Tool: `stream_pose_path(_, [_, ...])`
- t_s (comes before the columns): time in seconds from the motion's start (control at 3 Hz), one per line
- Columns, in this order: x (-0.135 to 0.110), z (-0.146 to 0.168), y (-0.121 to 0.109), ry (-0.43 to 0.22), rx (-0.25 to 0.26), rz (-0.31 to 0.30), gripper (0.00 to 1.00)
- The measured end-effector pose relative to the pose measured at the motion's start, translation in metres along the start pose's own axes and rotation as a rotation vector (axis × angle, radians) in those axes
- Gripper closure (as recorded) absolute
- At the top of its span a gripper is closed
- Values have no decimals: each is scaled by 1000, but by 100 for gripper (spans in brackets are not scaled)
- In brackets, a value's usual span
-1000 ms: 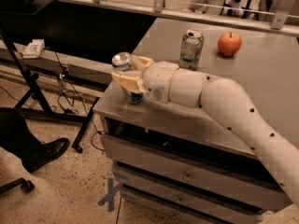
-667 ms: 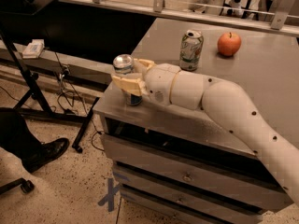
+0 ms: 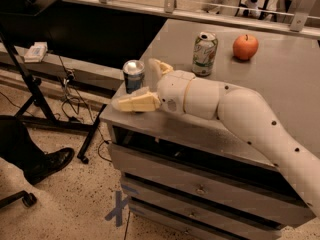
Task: Place redbull can upright
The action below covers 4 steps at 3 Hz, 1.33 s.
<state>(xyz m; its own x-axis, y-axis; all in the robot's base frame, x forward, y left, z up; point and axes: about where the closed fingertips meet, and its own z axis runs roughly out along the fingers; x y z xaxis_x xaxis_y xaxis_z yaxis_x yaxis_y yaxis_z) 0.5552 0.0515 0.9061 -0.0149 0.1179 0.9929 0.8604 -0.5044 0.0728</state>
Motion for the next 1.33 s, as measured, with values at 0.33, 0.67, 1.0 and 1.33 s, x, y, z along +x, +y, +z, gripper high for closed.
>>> stream_pose_path(0.33, [7, -9, 12, -8, -6, 21, 0])
stream_pose_path(0.67, [36, -32, 37, 9, 8, 53, 0])
stream_pose_path(1.0, [85, -57, 54, 31, 66, 56, 0])
stream_pose_path(1.33, [92, -81, 76, 23, 62, 75, 0])
